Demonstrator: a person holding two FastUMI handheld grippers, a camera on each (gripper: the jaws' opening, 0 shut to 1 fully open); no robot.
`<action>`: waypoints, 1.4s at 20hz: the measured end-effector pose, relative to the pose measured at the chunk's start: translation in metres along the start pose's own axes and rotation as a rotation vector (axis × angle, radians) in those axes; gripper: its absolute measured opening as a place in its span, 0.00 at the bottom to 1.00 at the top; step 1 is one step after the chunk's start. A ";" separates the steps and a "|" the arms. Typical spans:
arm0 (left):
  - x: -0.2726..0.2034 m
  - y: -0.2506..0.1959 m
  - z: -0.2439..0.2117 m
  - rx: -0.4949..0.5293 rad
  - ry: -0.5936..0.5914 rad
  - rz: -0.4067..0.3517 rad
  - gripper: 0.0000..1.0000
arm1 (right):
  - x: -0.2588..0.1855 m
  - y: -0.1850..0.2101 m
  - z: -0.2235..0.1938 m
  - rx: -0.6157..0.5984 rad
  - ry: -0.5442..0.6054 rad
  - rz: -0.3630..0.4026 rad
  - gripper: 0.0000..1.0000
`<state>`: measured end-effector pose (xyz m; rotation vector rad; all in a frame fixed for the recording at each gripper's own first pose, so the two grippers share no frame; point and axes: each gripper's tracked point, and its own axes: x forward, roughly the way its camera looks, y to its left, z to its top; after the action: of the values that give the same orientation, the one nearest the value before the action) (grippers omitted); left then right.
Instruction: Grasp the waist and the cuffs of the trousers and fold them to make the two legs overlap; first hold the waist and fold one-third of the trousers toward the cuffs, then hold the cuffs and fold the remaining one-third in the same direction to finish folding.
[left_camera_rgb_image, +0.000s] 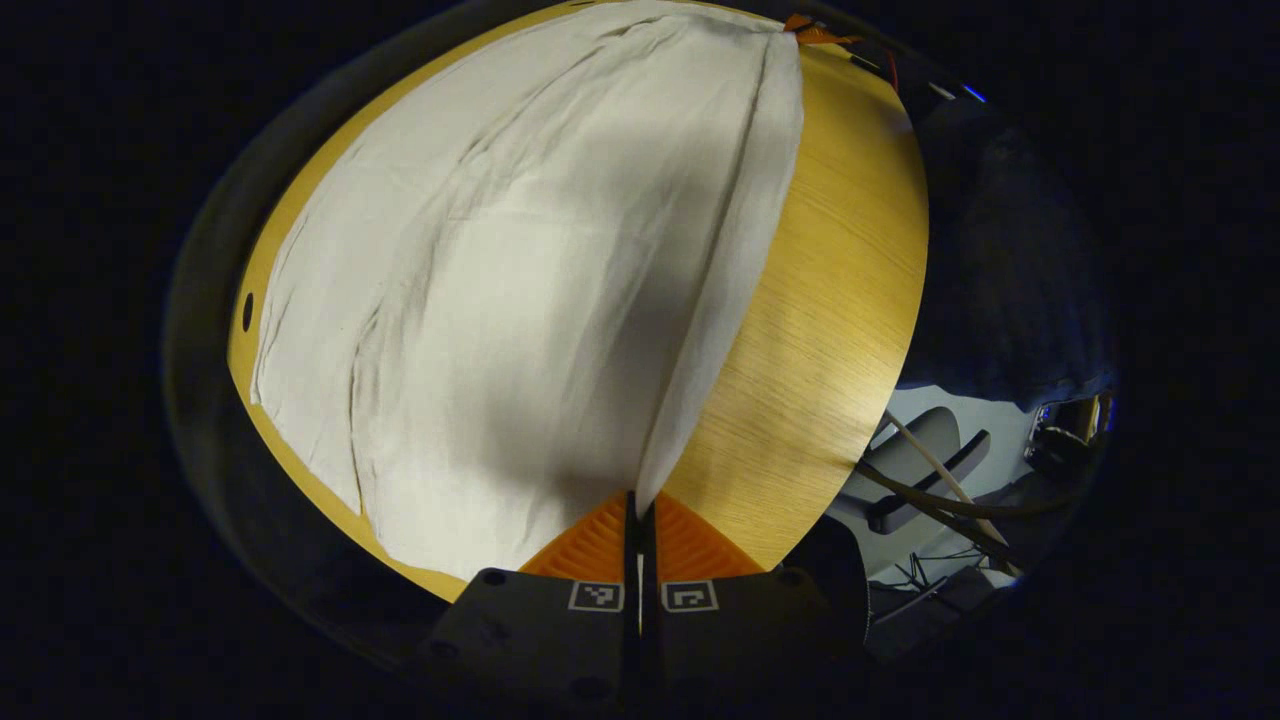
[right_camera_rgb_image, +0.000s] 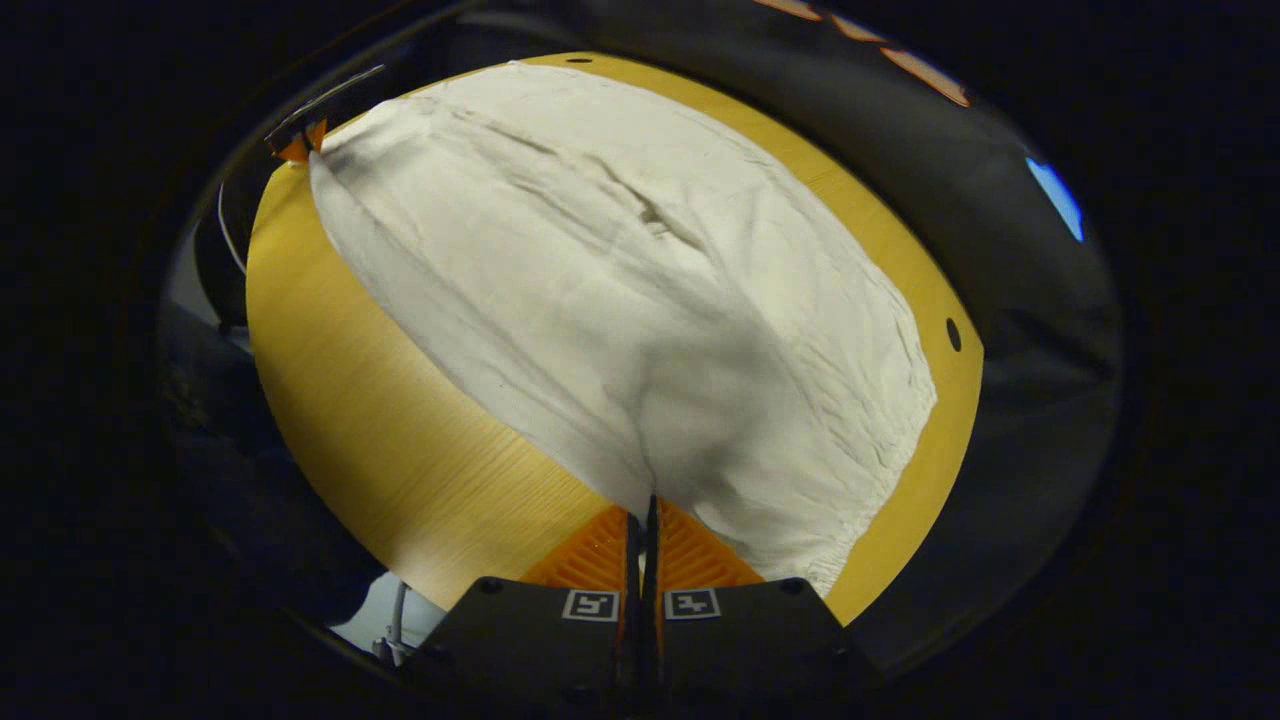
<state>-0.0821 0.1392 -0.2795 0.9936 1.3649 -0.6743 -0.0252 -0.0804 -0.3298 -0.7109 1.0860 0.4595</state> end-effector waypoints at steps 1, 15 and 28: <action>-0.010 0.011 0.007 -0.013 -0.008 0.026 0.00 | -0.004 -0.008 0.013 0.040 -0.027 -0.022 0.02; -0.093 0.252 0.222 -0.224 -0.161 0.599 0.00 | -0.030 -0.147 0.193 0.429 -0.370 -0.255 0.02; 0.032 0.338 0.309 -0.541 -0.345 0.673 0.02 | 0.132 -0.165 0.249 0.519 -0.364 -0.119 0.06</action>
<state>0.3631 0.0273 -0.2715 0.7750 0.7641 0.0437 0.2951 -0.0158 -0.3312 -0.2166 0.7648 0.1786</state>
